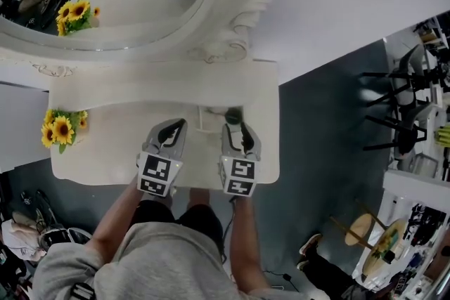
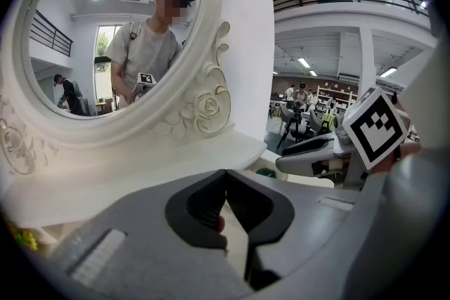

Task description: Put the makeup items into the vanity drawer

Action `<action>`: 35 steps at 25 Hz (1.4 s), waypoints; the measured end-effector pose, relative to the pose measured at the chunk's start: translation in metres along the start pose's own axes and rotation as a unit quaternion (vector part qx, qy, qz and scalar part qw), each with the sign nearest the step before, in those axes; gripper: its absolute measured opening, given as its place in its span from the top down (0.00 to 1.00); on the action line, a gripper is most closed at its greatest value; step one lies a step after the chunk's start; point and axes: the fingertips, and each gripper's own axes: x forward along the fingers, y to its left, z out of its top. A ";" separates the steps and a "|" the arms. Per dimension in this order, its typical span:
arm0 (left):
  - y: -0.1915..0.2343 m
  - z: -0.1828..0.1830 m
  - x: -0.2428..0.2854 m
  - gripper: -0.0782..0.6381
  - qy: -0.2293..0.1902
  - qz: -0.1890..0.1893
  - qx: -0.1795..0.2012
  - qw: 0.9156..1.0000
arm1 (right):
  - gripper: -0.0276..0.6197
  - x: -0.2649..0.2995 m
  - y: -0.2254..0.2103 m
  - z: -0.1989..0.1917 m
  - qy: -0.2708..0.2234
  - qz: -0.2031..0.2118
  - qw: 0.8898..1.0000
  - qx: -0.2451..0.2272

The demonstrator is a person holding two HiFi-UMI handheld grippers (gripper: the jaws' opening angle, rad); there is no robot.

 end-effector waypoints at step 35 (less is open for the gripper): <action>0.057 0.056 -0.197 0.88 -0.162 0.029 0.039 0.986 | 0.88 -0.148 0.170 0.096 -0.183 -0.026 0.980 -0.074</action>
